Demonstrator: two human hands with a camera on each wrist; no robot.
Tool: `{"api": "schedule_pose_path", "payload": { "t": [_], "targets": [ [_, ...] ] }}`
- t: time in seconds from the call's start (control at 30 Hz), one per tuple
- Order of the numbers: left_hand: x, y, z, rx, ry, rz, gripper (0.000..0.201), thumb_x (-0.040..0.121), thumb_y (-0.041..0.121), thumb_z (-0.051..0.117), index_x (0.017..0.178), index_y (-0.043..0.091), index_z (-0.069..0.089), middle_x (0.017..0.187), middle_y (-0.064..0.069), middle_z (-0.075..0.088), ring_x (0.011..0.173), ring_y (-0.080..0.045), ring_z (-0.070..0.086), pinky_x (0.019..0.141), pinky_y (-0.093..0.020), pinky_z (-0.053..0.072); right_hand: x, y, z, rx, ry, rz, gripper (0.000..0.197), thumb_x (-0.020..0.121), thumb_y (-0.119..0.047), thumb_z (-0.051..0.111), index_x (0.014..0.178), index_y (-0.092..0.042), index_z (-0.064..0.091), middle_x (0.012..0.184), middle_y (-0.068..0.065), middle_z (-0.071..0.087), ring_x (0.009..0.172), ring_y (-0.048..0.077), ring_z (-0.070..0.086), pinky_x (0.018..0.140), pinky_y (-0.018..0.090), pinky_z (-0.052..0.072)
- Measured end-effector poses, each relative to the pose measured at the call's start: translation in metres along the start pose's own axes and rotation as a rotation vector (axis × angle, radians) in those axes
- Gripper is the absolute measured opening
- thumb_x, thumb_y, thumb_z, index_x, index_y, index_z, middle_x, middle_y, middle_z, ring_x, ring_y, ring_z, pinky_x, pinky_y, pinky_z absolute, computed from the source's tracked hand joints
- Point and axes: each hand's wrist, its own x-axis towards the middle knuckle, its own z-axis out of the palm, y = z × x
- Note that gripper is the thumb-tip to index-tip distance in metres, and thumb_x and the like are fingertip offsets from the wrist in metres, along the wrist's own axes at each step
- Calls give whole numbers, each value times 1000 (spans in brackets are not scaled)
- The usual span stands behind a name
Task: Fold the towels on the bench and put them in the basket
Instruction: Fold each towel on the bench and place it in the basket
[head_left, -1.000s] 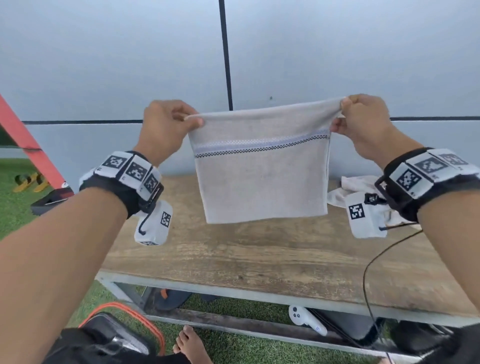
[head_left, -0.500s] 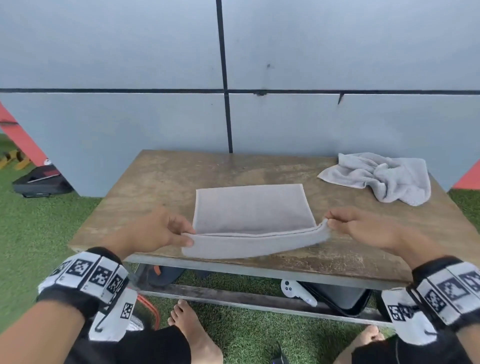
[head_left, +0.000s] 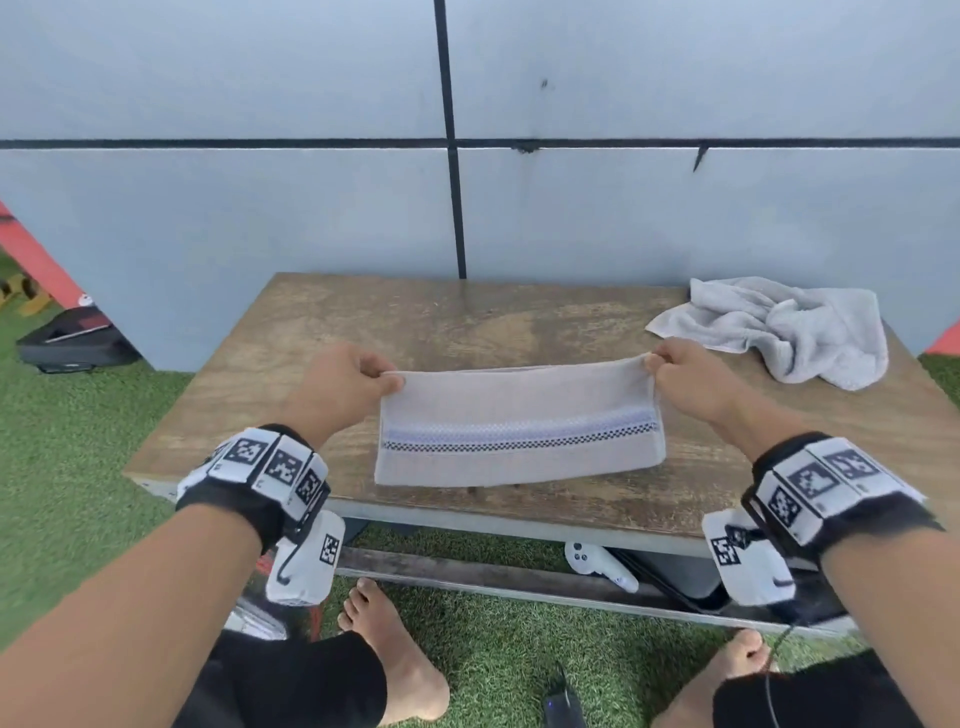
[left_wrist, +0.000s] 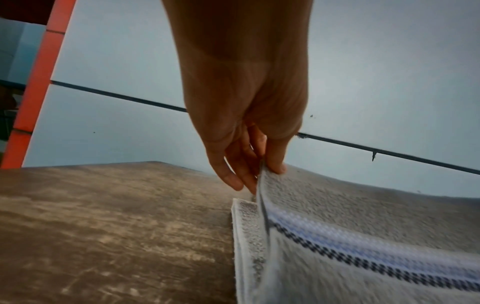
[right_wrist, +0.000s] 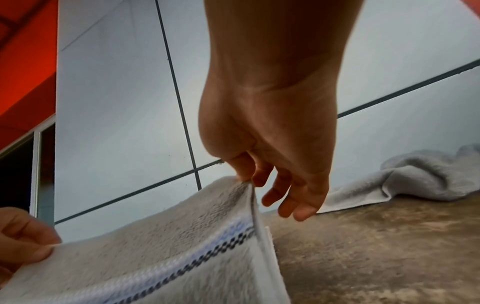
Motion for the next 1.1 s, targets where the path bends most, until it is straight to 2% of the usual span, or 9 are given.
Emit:
{"api": "schedule_pose_path", "payload": {
  "t": [0.17,0.27,0.4,0.53,0.63,0.8,0.9,0.97,1.1],
  "targets": [
    [26,-5,22,87,147,-51,14,91,21,71,91,9,77,86,-6,72,85,-23,67,75,-34,52,44,-2,21,-115,50,8,21,99,-15,40,82,-11,52,82,8,53,82,27,52,65,33,39],
    [33,-10,33,131,166,-80,15,91,21,70,84,10,77,76,-6,70,71,-19,63,59,-28,45,60,-4,30,-236,46,46,22,98,-17,41,90,-6,59,93,14,59,94,32,54,90,42,47],
    [36,-15,44,167,139,-110,16,92,19,68,81,10,76,74,-5,70,65,-15,60,54,-23,42,76,7,43,-318,15,94,26,89,-28,41,64,-21,42,82,10,52,88,31,48,97,46,44],
    [39,-17,48,205,141,-96,15,94,22,67,90,11,75,80,-3,70,74,-18,64,67,-28,51,78,19,52,-395,31,89,20,96,-33,45,88,-21,60,113,7,56,118,37,43,107,53,34],
    [42,-18,46,195,110,-111,15,95,25,68,107,15,68,95,-1,68,84,-17,60,75,-31,50,77,22,53,-368,60,38,13,95,-36,49,102,-26,56,124,6,58,124,35,42,108,52,33],
    [48,-23,46,270,63,-112,15,96,27,66,98,13,70,85,-1,68,72,-10,57,60,-24,42,78,30,53,-395,33,-20,23,88,-53,54,104,-38,58,120,5,63,131,32,42,110,54,32],
    [45,-22,45,281,49,-110,14,94,26,68,89,12,68,82,-5,68,72,-15,60,63,-29,47,68,27,51,-372,51,-40,10,90,-44,62,86,-37,55,108,6,63,125,32,46,104,53,39],
    [41,-20,43,300,17,-86,15,94,24,69,87,10,69,79,-4,66,70,-14,59,60,-26,45,60,23,48,-332,57,-42,11,90,-36,66,86,-32,57,92,3,62,104,29,56,88,44,49],
    [29,-21,33,345,-115,22,10,91,25,71,87,16,69,82,2,67,76,-12,61,59,-23,44,49,22,40,-293,69,-61,21,93,-23,67,78,-22,51,77,-1,58,69,15,54,56,30,39]
  ]
}}
